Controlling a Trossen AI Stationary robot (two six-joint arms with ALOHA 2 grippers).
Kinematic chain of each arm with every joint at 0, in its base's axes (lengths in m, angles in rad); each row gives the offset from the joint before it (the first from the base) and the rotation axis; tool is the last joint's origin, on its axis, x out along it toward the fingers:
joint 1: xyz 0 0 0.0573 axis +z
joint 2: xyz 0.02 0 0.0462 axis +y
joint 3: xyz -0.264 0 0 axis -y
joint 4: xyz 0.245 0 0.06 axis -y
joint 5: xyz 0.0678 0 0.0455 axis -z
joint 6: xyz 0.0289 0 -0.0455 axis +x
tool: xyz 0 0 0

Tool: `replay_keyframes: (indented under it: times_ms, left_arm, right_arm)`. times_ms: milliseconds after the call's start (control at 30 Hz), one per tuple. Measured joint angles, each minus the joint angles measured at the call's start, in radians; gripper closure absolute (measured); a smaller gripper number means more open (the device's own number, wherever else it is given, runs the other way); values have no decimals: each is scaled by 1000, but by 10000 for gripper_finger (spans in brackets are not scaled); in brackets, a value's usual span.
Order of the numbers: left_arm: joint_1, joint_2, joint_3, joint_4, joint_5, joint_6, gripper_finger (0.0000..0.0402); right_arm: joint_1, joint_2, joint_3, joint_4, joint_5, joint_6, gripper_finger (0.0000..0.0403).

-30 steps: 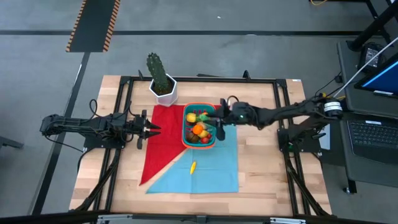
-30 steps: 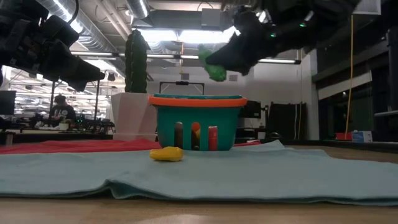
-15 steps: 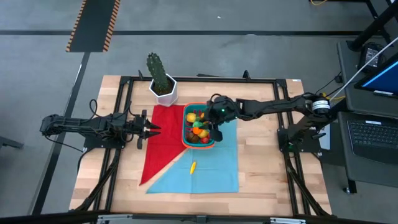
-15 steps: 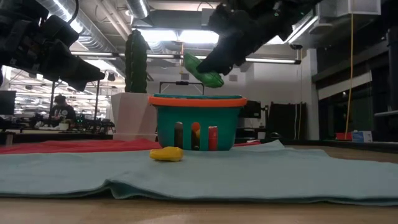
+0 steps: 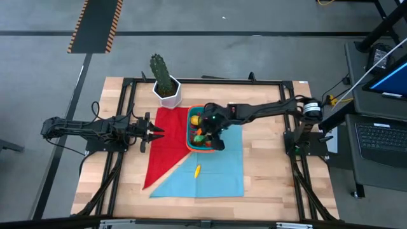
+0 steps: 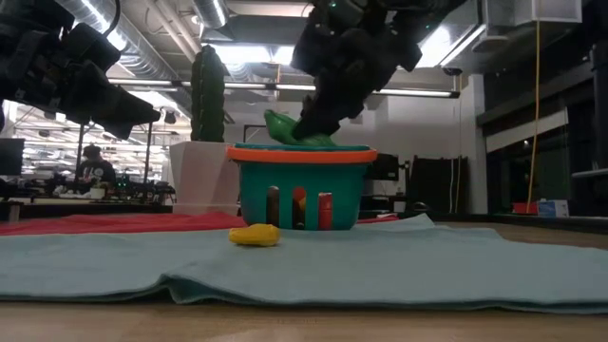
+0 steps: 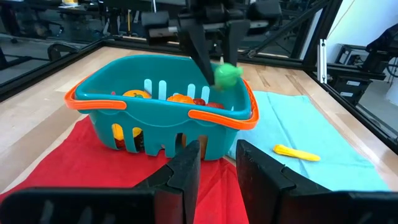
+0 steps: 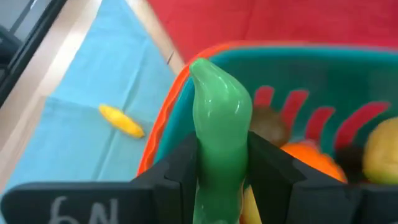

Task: Pick and placing Produce into tupperware
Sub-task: Put the pea into the basket, then put the corn into the basket

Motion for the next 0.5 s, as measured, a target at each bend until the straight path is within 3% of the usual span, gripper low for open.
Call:
replay_keyframes:
  times_ms: [267,500]
  left_arm:
    - [0,0,0,0,0,0,305]
    - [0,0,0,0,0,0,305]
  right_arm:
    - [25,22,18,-22,0,11,285]
    - [23,22,18,-22,4,81,166]
